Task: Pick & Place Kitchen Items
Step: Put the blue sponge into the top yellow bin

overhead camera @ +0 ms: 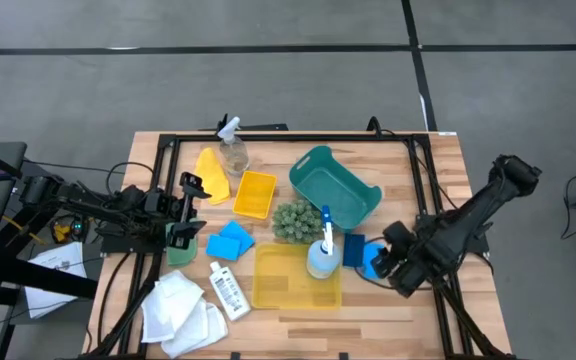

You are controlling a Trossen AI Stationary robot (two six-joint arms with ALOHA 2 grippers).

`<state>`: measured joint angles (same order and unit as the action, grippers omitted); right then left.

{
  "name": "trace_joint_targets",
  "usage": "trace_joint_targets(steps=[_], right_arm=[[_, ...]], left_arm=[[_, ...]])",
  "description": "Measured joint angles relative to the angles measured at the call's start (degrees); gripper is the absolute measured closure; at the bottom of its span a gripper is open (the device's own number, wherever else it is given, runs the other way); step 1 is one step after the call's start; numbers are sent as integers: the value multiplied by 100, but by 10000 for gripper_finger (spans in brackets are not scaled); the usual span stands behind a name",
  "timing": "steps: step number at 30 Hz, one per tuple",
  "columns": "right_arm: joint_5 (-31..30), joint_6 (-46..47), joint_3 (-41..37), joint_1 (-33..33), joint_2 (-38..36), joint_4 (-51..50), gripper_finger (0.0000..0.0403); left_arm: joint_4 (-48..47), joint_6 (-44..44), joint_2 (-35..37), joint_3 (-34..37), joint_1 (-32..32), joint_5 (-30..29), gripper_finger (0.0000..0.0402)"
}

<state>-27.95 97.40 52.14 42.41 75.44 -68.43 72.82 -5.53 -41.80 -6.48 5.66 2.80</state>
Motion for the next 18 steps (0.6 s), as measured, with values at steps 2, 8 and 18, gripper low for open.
trace_joint_targets(steps=[2, 8, 18], right_arm=[[357, 138, 0, -2, 210, -42, 229], [713, 483, 0, 70, 540, 120, 254], [666, 1540, -36, 447, 638, 291, 266]], left_arm=[[17, 19, 2, 2, 0, -5, 112], [26, 26, 2, 2, 0, -9, 112], [56, 134, 0, 2, -1, -32, 112]])
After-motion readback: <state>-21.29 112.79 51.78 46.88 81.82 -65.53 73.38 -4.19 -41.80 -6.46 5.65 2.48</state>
